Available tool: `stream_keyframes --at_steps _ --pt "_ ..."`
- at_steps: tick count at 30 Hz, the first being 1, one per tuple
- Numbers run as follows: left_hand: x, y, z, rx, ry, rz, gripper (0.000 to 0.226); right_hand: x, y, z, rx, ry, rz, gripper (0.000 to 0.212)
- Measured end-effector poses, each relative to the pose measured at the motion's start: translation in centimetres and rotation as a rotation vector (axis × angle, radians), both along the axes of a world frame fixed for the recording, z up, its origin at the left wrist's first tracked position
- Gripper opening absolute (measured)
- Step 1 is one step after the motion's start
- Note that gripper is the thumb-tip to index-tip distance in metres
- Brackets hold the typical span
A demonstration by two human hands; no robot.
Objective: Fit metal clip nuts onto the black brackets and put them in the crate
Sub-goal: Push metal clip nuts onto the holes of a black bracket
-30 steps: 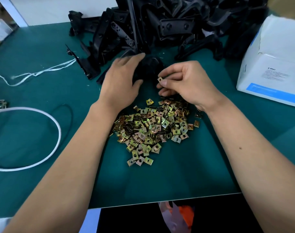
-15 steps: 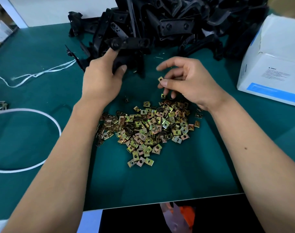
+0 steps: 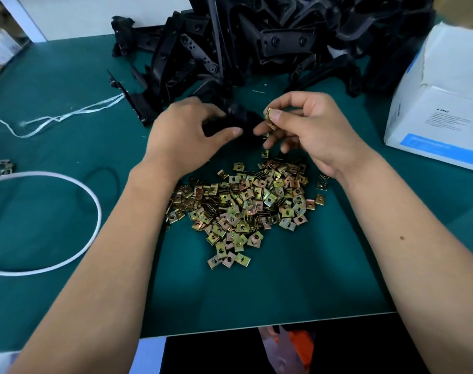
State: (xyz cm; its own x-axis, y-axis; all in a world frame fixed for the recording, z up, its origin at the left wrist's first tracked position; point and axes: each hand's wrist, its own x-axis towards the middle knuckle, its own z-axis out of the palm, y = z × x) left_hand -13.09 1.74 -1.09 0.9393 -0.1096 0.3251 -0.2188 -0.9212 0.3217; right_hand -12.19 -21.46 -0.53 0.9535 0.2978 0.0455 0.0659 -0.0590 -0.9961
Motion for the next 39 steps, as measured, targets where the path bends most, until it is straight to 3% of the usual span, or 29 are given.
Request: stream_keyframes --at_steps 3,6,9,12,16,26,39 --pt "0.2 -0.7 -0.3 0.071 -0.057 -0.027 0.039 0.0 0.1 0.1 -0.003 0.029 -0.014 0.005" --pt "0.1 -1.1 -0.4 0.022 -0.095 -0.013 0.055 0.1 0.1 0.0 0.022 0.073 -0.050 0.006" --pt "-0.2 -1.6 -0.1 -0.103 -0.078 -0.158 0.063 0.3 0.0 -0.1 0.057 0.106 -0.076 0.006" --pt "-0.4 -2.5 -0.1 -0.190 -0.078 -0.287 0.040 0.4 0.0 -0.3 0.069 0.106 -0.078 0.007" --pt "-0.3 -3.2 -0.2 -0.372 -0.082 -0.265 0.018 0.5 -0.1 -0.4 0.043 0.057 -0.159 0.009" --pt "0.2 -2.6 -0.2 -0.624 -0.071 -0.198 0.023 0.3 1.0 -1.0 -0.003 0.061 -0.194 0.012" --pt "0.2 -3.0 -0.6 -0.685 -0.090 -0.137 0.027 0.2 1.1 -1.1 -0.079 -0.012 -0.156 0.005"
